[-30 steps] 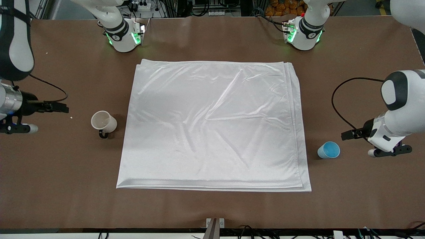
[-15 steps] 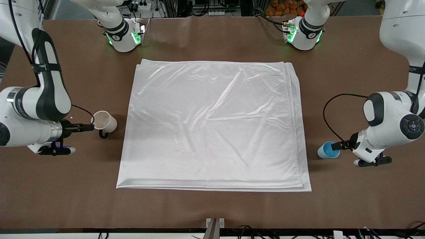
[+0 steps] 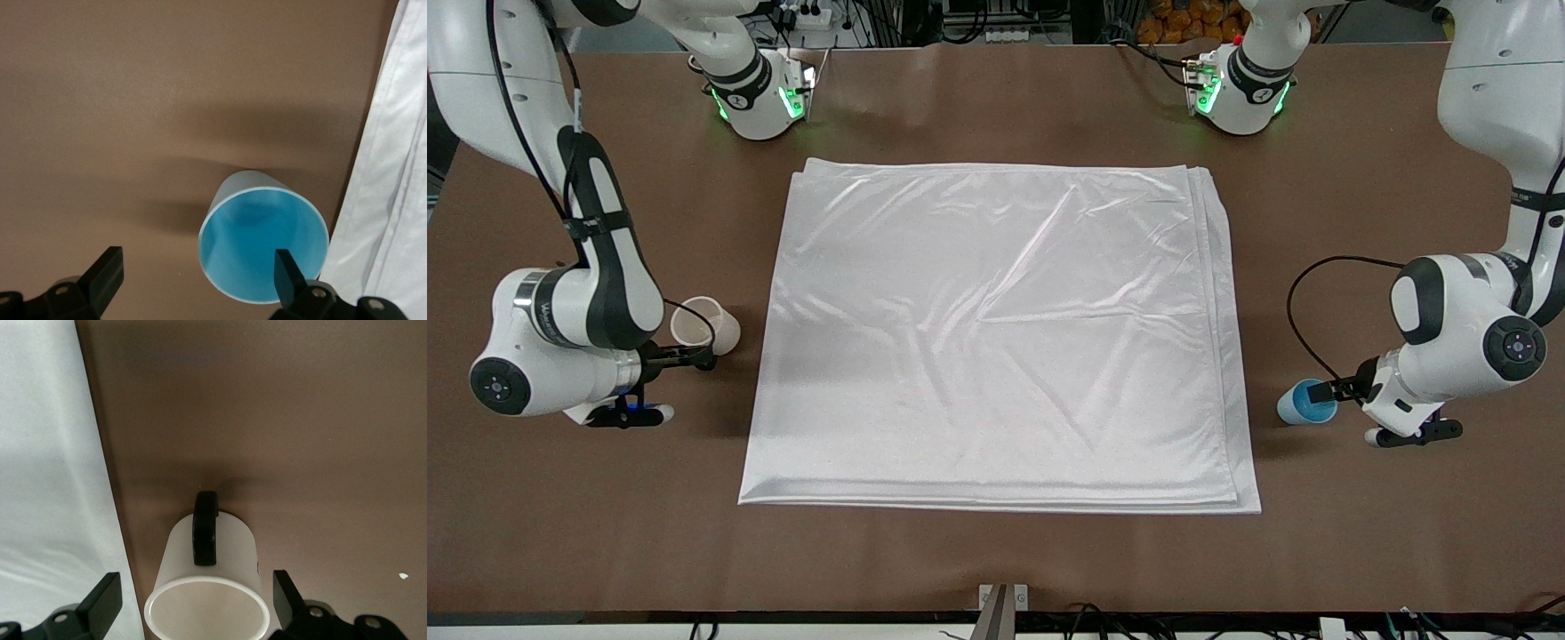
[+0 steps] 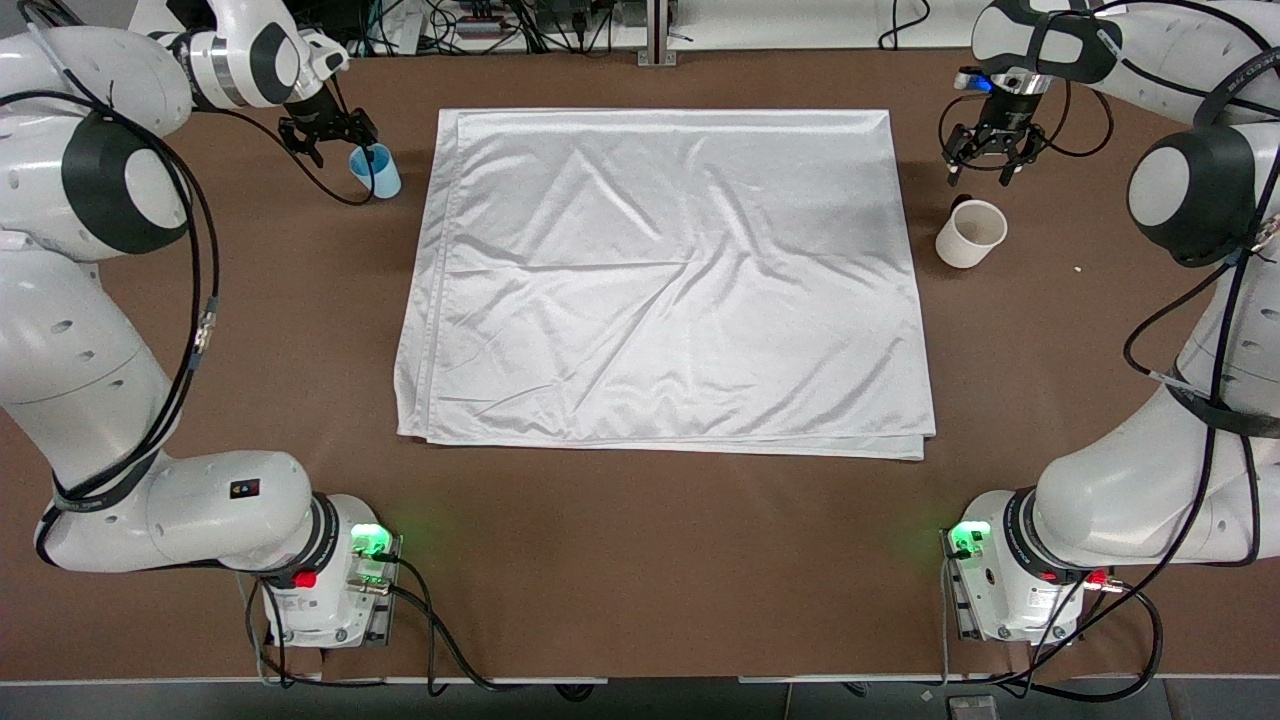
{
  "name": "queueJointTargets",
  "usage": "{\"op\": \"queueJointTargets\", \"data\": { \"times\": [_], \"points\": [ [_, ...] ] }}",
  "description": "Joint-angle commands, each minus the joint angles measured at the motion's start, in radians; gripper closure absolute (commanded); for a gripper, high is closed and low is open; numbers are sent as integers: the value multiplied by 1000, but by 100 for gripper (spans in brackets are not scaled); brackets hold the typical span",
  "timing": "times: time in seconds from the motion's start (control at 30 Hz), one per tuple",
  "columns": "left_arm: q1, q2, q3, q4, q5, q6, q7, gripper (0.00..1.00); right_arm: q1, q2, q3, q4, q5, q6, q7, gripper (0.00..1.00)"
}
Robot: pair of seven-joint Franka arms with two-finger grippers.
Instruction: Place blue cup into white mug on cloth
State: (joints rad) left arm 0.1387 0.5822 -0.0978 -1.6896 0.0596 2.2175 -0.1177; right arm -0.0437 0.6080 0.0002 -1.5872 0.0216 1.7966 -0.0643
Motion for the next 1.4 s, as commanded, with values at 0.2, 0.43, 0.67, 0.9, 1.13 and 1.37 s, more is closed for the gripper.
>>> {"op": "queueJointTargets", "data": {
  "times": [0.2,0.43,0.67,0.9,1.13,1.37],
  "points": [
    [5,41,-3,-10,23,70,12,6,-8,46,3,18,37,-3,-5,0],
    [5,54,-5,-8,23,87,10,26,-12,61,3,10,61,1,-6,7],
    [-1,56,-3,-7,25,87,12,65,-15,61,3,-8,61,18,-26,64],
    [-10,57,-3,-4,23,87,9,100,-38,61,3,-17,92,23,-100,92],
    [-7,59,-3,2,23,87,9,100,-42,59,3,-17,112,23,-114,100],
    [-2,47,-6,4,25,87,12,100,-31,49,3,-8,113,13,-95,100]
  ]
}}
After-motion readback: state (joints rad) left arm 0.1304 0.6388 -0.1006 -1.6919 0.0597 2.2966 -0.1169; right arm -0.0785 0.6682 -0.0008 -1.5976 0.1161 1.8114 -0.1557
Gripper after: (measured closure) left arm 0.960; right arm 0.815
